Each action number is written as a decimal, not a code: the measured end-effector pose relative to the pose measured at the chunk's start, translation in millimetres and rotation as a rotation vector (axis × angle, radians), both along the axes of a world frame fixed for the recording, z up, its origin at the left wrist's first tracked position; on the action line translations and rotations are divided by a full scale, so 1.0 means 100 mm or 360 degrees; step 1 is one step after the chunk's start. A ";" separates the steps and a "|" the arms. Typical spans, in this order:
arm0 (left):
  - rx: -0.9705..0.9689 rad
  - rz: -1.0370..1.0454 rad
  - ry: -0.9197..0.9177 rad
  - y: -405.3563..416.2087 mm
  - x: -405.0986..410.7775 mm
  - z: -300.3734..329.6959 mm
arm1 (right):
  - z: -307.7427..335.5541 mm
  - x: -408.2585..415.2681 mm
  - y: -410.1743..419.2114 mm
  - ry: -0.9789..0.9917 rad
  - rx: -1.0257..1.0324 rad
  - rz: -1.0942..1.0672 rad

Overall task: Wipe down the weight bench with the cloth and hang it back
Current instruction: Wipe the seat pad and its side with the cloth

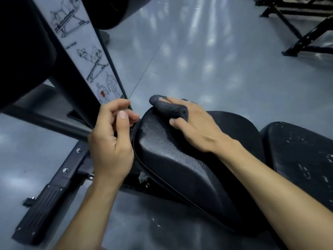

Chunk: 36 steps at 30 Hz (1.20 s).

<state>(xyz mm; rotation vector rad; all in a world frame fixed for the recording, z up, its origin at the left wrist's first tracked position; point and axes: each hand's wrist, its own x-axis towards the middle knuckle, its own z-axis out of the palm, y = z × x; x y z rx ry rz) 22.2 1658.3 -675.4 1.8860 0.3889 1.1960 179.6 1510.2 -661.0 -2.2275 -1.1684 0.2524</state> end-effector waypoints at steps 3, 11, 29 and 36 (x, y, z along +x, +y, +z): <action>-0.0098 0.0077 0.0029 -0.05 -0.02 -0.02 | 0.02 -0.19 -0.32 0.0024 0.0040 0.0045; 0.0019 -0.0052 0.0284 -0.05 -0.25 -0.01 | -0.02 -0.54 -0.62 -0.0041 0.0029 -0.0172; -0.0132 0.0025 0.0673 0.49 -1.08 0.09 | 0.33 -0.24 1.10 -0.0495 -0.0691 -0.0164; -0.0156 0.0051 0.0615 0.47 -0.94 0.12 | 0.18 -0.81 0.84 -0.1055 -0.0309 0.0432</action>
